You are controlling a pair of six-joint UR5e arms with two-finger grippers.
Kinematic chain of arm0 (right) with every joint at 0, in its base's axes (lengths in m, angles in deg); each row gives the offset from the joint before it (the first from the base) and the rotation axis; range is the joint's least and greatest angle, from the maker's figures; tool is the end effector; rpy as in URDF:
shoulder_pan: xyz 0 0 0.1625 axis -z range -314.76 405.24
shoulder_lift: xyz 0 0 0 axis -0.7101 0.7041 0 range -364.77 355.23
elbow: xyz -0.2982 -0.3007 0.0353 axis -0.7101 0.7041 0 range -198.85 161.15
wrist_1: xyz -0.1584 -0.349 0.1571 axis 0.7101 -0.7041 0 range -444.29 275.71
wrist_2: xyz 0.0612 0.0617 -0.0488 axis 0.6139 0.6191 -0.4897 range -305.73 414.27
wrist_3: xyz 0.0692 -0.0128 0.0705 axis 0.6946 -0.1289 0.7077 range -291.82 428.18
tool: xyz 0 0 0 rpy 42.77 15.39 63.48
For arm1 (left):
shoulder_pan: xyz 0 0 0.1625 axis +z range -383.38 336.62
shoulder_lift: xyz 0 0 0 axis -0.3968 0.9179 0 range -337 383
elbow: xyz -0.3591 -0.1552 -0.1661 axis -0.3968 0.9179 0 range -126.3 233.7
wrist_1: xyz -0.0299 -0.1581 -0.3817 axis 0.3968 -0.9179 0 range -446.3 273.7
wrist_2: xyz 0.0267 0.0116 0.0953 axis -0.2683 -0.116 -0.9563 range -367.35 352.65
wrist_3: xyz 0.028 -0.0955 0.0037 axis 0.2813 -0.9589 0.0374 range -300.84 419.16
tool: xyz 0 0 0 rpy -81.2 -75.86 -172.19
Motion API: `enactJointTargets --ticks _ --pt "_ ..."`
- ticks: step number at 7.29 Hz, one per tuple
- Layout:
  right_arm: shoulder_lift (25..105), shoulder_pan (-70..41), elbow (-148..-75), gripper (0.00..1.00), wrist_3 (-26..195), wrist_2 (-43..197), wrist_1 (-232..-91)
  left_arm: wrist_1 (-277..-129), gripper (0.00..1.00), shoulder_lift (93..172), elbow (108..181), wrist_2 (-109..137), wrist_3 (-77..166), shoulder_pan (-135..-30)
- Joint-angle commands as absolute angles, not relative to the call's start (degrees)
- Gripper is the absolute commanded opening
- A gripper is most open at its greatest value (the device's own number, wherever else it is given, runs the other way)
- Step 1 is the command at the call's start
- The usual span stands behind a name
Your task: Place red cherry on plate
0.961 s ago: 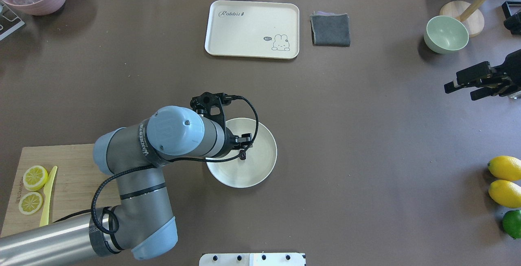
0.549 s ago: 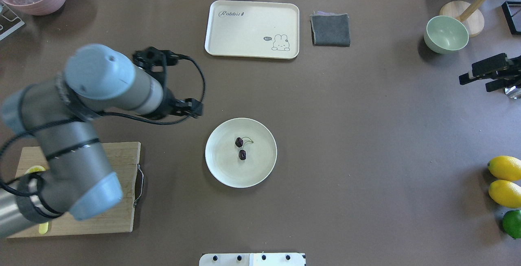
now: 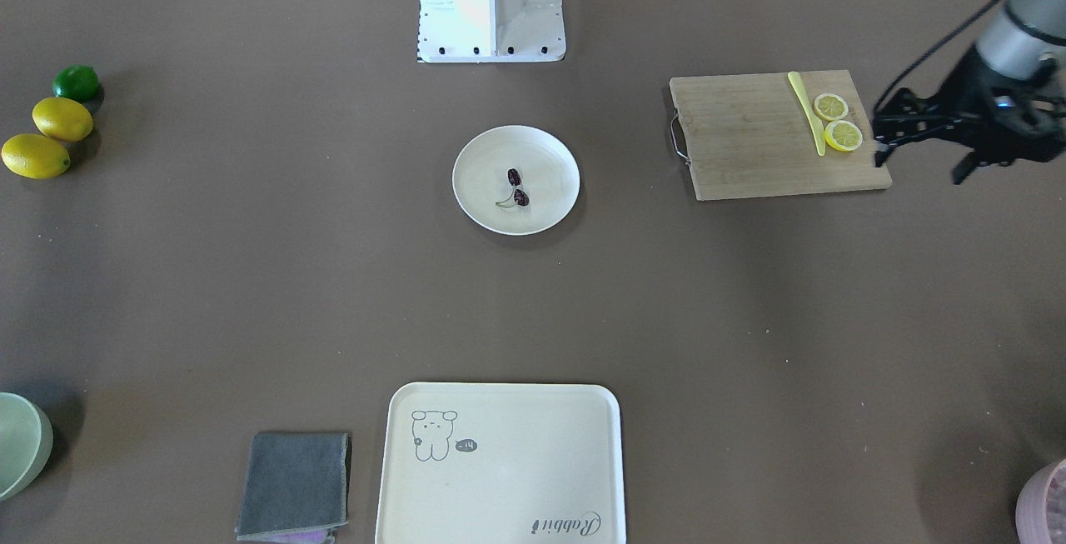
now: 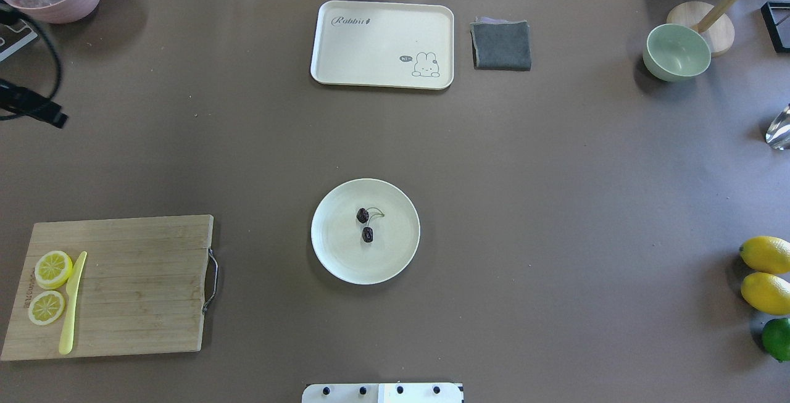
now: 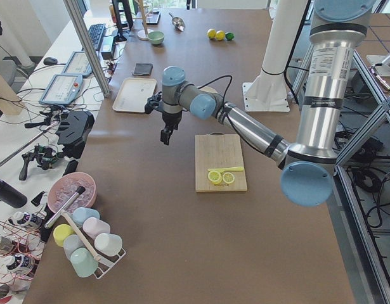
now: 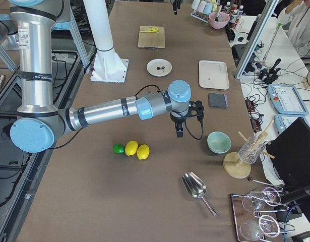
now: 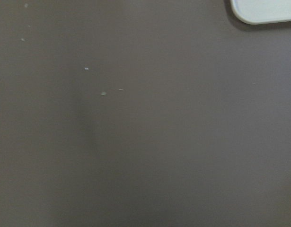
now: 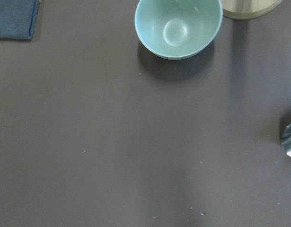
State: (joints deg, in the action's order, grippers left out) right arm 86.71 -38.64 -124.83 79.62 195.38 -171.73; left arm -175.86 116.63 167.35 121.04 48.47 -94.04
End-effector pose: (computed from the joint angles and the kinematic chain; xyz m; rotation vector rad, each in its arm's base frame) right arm 0.0040 -0.4856 0.5196 0.1394 -0.9167 -0.0467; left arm 0.0981 -0.4950 0.4316 0.2657 0.7539 0.2998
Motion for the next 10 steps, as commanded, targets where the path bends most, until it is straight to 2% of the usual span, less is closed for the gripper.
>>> enactJointTargets --ticks 1,4,10 --pt "87.2 -41.6 -124.7 1.0 73.9 195.2 -175.5 -175.7 0.98 109.1 157.6 127.1 80.7 -110.6" --pt "88.4 -42.2 -124.8 1.0 72.8 195.2 -175.5 -176.4 0.98 104.7 155.8 127.0 81.7 -114.0" --pt "89.4 -42.4 -124.5 1.0 70.1 191.6 -175.4 -176.2 0.98 104.7 156.3 127.3 81.8 -114.3"
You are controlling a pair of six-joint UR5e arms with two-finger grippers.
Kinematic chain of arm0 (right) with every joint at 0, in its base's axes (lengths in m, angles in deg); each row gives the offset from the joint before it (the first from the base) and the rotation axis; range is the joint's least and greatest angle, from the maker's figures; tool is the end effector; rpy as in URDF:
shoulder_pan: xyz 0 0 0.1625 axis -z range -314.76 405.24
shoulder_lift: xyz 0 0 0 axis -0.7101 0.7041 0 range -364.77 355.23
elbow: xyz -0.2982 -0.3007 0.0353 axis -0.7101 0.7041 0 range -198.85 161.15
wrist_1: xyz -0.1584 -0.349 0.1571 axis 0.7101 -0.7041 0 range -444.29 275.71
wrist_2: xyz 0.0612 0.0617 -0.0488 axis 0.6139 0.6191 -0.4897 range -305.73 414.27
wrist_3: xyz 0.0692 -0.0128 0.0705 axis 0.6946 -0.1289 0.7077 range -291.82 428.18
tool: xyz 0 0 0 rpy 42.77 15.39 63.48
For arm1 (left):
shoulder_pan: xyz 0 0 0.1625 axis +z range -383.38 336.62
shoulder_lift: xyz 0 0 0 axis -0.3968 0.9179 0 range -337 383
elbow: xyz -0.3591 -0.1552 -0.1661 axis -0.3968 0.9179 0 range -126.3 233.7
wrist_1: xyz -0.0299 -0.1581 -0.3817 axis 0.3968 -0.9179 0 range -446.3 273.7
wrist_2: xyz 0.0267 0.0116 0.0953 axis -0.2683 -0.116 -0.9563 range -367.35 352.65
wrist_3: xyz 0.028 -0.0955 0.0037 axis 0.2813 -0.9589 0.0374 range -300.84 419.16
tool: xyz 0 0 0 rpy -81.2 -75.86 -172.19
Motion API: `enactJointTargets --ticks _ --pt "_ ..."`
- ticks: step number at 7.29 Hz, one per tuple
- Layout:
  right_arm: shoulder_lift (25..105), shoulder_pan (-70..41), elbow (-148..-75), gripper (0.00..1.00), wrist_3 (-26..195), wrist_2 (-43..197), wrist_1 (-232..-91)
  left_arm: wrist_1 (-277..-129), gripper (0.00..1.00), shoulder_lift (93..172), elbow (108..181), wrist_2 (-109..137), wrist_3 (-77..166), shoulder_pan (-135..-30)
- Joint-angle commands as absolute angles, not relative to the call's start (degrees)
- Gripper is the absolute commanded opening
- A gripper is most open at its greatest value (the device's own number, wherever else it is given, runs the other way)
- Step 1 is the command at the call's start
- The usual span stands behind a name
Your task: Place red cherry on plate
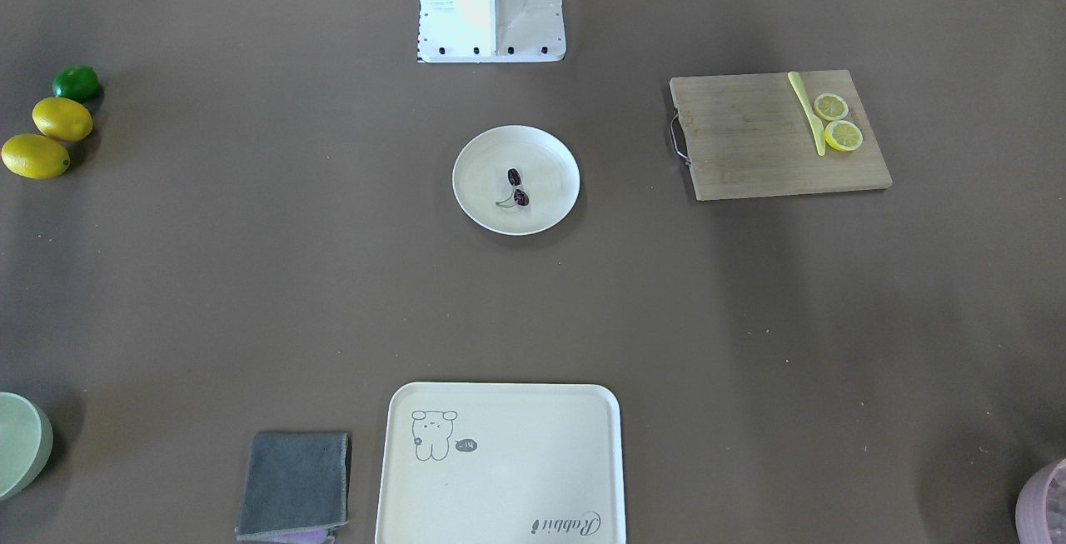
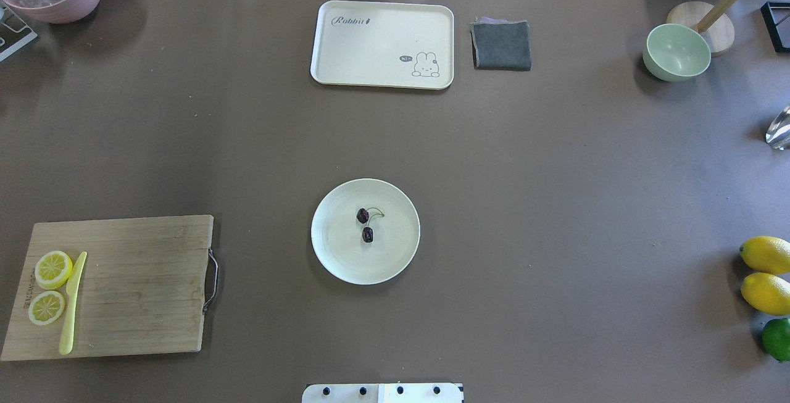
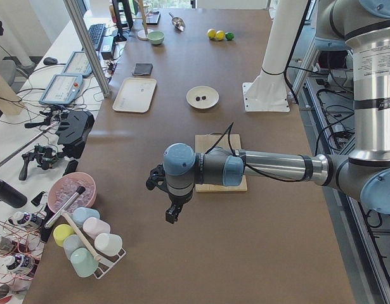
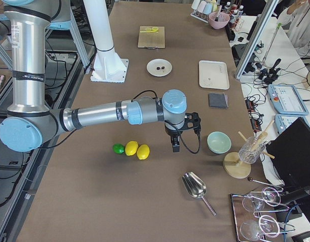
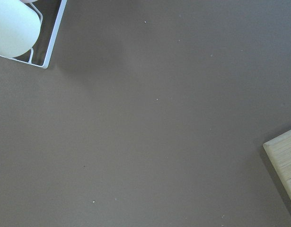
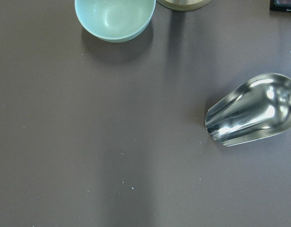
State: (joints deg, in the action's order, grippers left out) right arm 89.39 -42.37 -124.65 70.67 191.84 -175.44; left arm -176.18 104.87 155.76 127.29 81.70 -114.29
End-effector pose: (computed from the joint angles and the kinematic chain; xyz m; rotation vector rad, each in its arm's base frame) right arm 0.0404 -0.4657 0.5551 0.1372 -0.8345 -0.0743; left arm -0.0701 -0.4342 0.6205 0.2214 0.7546 0.3840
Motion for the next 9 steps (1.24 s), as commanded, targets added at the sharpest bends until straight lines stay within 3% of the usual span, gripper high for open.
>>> enactJointTargets --ticks 1,9 --pt "89.5 -42.4 -124.4 1.0 69.6 191.6 -175.4 -176.2 0.98 104.8 156.5 127.3 82.0 -114.5" --pt "90.8 -42.5 -124.6 1.0 69.3 192.3 -175.0 -176.2 0.98 103.3 157.5 127.4 82.3 -114.4"
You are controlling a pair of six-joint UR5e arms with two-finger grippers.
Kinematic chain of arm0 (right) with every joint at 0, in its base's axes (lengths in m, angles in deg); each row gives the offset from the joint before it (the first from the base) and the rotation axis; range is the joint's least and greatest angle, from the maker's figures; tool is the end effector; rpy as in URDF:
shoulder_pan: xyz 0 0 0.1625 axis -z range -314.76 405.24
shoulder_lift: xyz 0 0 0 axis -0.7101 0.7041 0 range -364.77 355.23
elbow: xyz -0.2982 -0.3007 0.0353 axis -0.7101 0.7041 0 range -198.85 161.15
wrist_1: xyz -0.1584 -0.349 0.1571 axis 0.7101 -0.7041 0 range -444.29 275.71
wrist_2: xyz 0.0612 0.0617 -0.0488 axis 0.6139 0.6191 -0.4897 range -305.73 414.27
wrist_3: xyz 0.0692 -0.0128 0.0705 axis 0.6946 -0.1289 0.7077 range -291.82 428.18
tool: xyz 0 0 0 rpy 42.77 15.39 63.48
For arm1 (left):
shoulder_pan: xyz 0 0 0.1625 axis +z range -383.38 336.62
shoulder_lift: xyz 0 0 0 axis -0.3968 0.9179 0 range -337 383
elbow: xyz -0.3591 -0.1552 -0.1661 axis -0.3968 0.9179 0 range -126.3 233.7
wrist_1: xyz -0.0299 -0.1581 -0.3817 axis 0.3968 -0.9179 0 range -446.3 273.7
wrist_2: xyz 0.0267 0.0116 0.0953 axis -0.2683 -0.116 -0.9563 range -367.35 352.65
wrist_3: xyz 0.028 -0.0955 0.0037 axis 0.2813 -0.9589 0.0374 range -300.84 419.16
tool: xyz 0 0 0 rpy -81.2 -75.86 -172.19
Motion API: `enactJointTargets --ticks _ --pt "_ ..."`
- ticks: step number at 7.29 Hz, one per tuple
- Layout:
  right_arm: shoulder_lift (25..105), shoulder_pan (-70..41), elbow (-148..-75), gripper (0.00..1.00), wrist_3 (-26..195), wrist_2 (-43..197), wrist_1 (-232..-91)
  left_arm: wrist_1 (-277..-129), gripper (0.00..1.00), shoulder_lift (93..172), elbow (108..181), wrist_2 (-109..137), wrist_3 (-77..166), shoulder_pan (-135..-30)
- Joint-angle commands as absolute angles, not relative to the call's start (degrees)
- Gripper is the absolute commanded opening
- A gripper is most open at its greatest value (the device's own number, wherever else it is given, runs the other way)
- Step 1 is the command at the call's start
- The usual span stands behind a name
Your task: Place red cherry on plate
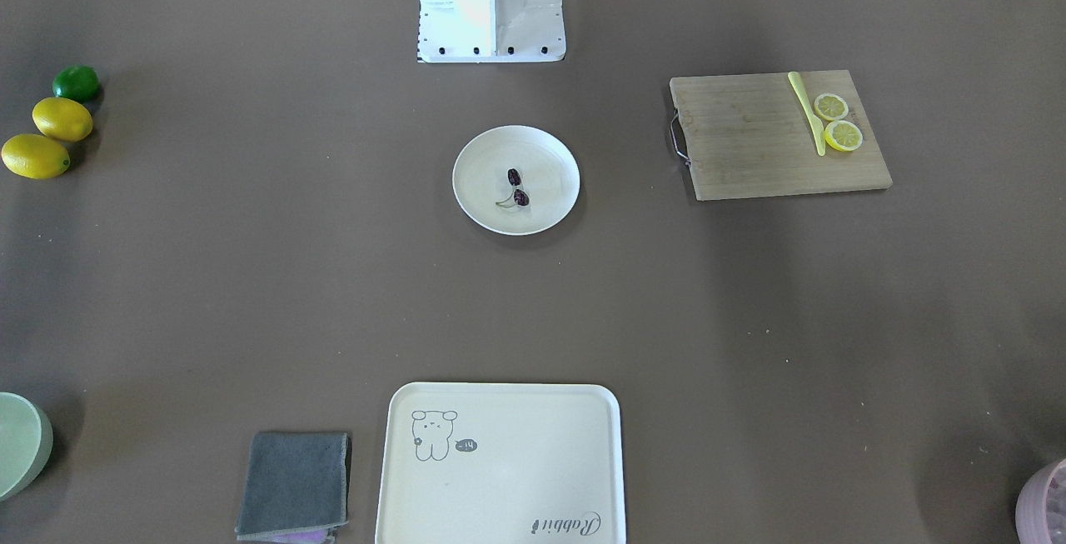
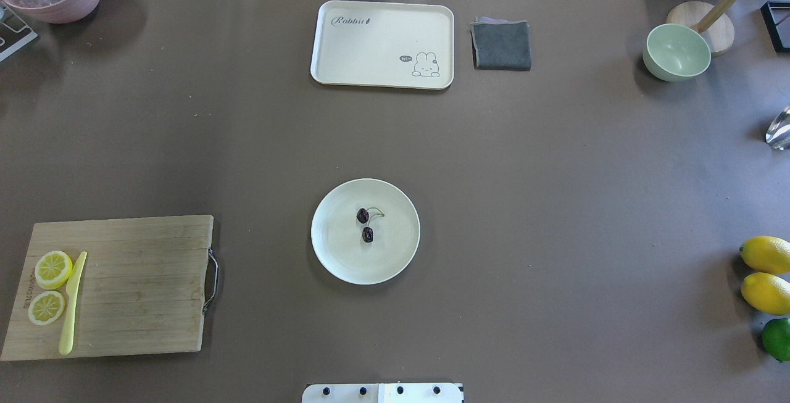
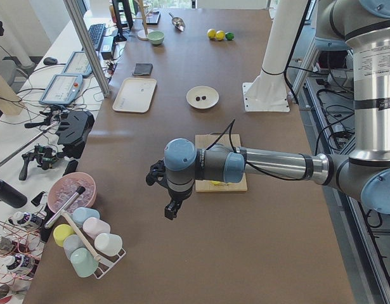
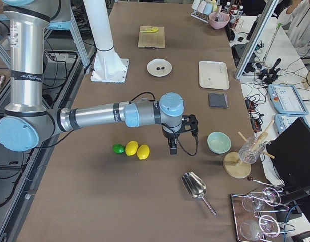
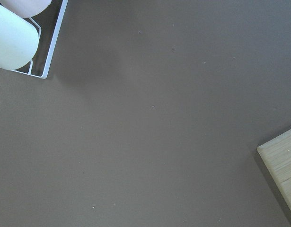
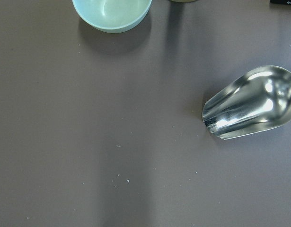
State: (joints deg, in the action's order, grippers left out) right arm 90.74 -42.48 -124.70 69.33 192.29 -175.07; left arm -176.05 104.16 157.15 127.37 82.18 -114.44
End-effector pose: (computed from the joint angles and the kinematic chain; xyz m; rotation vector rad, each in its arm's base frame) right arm 0.0411 -0.4564 0.5642 0.1321 -0.8406 -0.0884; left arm -0.0711 -0.4291 0.6140 0.2349 0.7530 0.3931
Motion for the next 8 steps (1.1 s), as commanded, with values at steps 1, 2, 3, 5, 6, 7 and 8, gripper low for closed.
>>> enactJointTargets --ticks 1,2,3,5,6,7,8 --pt "90.8 -42.5 -124.6 1.0 69.3 192.3 -175.0 -176.1 0.98 103.2 157.8 127.4 82.3 -114.4" --pt "90.6 -42.5 -124.6 1.0 69.3 192.3 -175.0 -176.1 0.98 102.5 157.9 127.4 82.3 -114.4" --pt "90.7 -42.5 -124.6 1.0 69.3 192.3 -175.0 -176.0 0.98 102.4 158.7 127.4 82.4 -114.4" --pt "90.7 -42.5 -124.5 1.0 69.3 192.4 -175.0 -175.9 0.98 102.3 158.4 127.3 82.3 -114.4" --pt "90.7 -42.5 -124.4 1.0 69.3 192.4 -175.0 -175.9 0.98 102.3 158.6 127.3 82.4 -114.4" --pt "90.7 -42.5 -124.4 1.0 69.3 192.4 -175.0 -175.9 0.98 102.3 158.6 127.3 82.4 -114.4" --pt "90.8 -42.5 -124.4 1.0 69.3 192.5 -175.0 -175.9 0.98 102.4 158.6 127.3 82.3 -114.4"
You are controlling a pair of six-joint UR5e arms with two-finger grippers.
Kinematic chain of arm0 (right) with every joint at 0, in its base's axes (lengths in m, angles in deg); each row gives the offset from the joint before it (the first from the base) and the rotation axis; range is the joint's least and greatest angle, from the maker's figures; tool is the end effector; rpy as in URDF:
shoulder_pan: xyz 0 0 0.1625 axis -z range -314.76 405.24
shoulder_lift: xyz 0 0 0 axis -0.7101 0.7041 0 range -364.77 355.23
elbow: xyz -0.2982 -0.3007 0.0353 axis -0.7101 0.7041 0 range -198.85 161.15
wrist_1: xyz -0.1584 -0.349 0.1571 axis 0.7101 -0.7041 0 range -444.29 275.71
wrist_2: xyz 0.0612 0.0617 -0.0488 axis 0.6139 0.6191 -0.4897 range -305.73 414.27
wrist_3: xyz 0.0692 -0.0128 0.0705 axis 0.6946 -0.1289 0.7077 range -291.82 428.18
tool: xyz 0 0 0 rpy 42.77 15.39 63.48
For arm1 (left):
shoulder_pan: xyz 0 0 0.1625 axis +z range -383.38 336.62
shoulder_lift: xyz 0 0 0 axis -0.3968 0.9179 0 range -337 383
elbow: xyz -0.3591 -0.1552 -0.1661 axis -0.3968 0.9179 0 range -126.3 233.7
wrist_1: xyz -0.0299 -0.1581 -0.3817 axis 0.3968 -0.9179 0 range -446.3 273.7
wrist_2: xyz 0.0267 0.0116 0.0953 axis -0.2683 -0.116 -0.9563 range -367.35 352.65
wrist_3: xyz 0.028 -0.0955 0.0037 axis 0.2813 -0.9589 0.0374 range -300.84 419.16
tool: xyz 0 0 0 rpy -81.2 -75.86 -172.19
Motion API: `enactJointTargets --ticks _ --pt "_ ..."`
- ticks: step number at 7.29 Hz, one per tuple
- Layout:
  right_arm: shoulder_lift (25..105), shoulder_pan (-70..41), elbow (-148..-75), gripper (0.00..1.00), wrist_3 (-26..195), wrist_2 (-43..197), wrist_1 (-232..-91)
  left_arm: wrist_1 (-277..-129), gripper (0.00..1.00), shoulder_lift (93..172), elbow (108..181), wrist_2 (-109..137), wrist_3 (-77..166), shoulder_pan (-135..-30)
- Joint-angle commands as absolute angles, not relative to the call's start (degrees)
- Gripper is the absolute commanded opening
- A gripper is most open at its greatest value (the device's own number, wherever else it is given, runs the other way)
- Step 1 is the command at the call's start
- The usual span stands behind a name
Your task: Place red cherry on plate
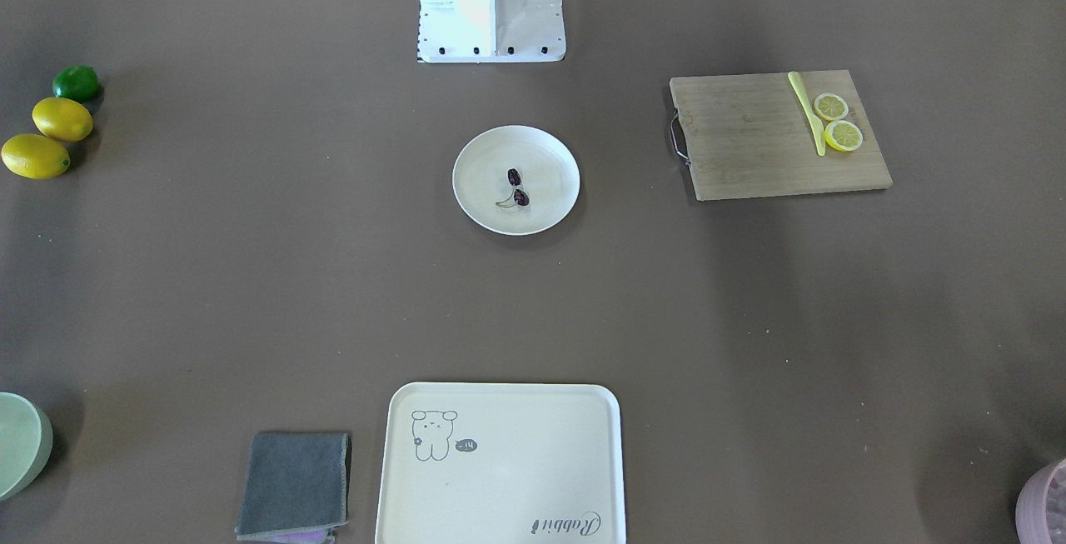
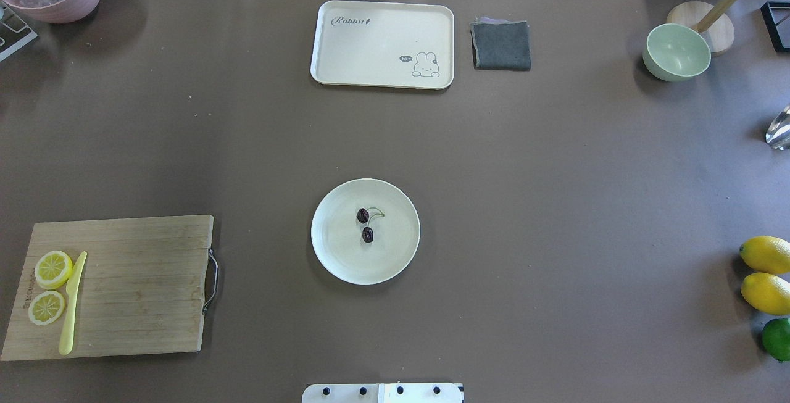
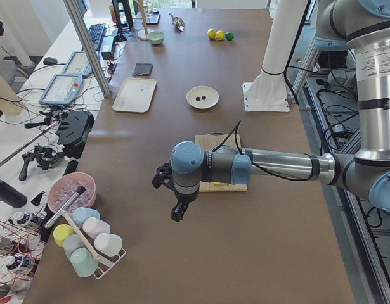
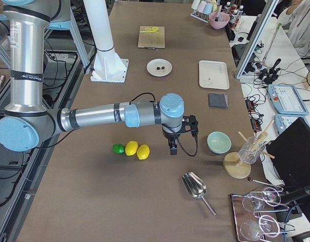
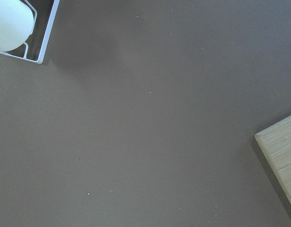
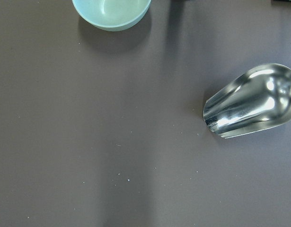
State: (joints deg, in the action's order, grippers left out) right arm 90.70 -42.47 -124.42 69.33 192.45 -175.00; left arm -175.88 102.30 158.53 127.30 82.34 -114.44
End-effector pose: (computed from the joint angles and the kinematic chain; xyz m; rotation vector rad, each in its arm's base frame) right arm 0.0408 -0.4568 0.5660 0.1290 -0.8434 -0.0876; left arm -0.0709 -0.4150 0.6162 0.2251 0.7538 0.3914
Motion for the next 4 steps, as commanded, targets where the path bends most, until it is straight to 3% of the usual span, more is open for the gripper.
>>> enactJointTargets --ticks 1,4 --pt "90.8 -42.5 -124.4 1.0 69.3 192.5 -175.0 -175.9 0.98 102.4 158.5 127.2 82.3 -114.3" --pt "90.8 -42.5 -124.4 1.0 69.4 192.5 -175.0 -175.8 0.98 101.2 158.6 127.3 82.4 -114.3"
